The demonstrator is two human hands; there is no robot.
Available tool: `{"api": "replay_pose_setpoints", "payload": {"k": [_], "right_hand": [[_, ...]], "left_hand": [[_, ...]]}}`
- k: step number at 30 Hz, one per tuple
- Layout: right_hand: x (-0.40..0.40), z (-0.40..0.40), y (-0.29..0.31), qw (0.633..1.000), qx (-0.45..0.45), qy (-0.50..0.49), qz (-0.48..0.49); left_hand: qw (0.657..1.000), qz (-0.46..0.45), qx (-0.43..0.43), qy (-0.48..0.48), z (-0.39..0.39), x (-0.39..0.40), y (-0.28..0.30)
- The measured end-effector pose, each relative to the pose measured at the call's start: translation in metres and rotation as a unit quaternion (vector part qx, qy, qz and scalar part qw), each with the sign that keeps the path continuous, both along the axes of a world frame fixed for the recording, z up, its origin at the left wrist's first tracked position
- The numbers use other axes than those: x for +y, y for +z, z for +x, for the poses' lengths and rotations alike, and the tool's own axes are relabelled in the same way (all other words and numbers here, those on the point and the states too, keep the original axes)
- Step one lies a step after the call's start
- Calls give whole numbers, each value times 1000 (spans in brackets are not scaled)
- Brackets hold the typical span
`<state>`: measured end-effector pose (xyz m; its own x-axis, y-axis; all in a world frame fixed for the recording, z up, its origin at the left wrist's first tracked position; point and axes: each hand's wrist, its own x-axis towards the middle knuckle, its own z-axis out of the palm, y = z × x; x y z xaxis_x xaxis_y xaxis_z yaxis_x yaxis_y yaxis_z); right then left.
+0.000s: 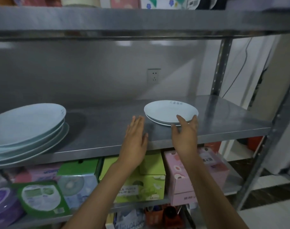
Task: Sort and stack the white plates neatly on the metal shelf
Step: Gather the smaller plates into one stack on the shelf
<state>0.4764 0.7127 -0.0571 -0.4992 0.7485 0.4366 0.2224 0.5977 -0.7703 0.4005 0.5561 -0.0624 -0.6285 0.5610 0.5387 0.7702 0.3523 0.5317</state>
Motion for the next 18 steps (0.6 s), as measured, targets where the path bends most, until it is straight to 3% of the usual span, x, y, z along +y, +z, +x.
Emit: {"api": "replay_pose_setpoints", "payload": {"k": [7, 18], "right_hand": [[1, -8, 6, 999, 32, -12, -38], [-35, 0, 23, 974, 218, 48, -39]], "left_hand": [[1000, 0, 18, 14, -4, -18, 7], [998, 33, 47, 17, -6, -32, 28]]}}
